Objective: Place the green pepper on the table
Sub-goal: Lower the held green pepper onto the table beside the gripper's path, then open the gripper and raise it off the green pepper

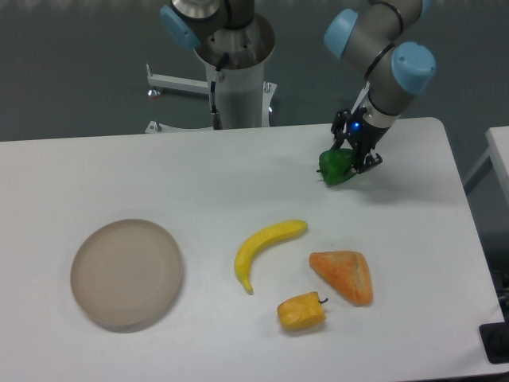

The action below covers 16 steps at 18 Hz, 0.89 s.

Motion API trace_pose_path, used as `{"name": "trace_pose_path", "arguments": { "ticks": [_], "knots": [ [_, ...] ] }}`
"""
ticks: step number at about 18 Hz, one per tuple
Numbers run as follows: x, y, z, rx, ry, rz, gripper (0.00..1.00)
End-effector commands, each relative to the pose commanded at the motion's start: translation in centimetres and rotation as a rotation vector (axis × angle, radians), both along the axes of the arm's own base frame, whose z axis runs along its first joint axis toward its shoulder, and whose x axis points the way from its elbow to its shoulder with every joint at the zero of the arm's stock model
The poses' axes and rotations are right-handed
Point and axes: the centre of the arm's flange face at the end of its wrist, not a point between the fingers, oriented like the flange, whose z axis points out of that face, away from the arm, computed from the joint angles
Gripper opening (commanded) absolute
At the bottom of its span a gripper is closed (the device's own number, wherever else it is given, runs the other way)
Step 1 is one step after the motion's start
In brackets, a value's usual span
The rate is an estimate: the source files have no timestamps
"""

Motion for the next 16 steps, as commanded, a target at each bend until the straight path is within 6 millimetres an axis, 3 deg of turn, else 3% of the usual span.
{"name": "trace_pose_path", "arguments": {
  "ticks": [8, 16],
  "knots": [
    [0.25, -0.13, -0.30, -0.003, -0.006, 0.001, 0.50],
    [0.14, -0.15, -0.22, 0.000, -0.003, 0.002, 0.75]
  ]
}}
